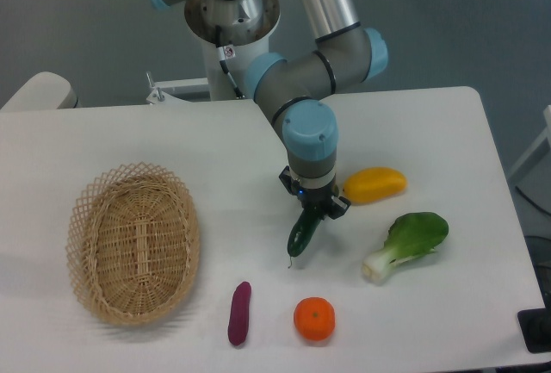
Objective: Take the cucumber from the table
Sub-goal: 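Close the gripper fingers around the cucumber's stem end, then lift the gripped cucumber up off the table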
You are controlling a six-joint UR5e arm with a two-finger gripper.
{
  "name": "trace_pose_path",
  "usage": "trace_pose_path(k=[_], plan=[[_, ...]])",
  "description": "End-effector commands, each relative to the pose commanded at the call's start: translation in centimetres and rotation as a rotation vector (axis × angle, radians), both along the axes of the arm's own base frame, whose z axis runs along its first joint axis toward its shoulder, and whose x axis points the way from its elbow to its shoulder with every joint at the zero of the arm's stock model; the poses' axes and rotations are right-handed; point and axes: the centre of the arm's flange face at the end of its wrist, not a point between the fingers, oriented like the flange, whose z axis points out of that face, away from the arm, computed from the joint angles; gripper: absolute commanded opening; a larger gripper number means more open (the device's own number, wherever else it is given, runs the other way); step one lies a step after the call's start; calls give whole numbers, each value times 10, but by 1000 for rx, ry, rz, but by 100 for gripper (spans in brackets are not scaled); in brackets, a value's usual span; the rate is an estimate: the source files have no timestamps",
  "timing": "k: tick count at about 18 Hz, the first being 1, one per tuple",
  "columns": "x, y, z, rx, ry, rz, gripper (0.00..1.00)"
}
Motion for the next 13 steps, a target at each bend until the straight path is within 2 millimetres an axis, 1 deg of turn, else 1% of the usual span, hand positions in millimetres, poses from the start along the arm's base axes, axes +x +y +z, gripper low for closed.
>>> trace_pose_path(k=[1, 2, 4, 5, 6, 8, 9, 13], plan=[[-2, 5, 20, 12, 9, 0, 27], [-3, 6, 39, 15, 10, 1, 27], [2, 7, 74, 52, -8, -5, 27], [5, 10, 88, 99, -26, -2, 28], [7, 11, 99, 148, -52, 0, 28], [13, 9, 113, 225, -94, 6, 28], [12, 7, 116, 245, -104, 21, 28], [16, 10, 119, 276, -125, 40, 28]])
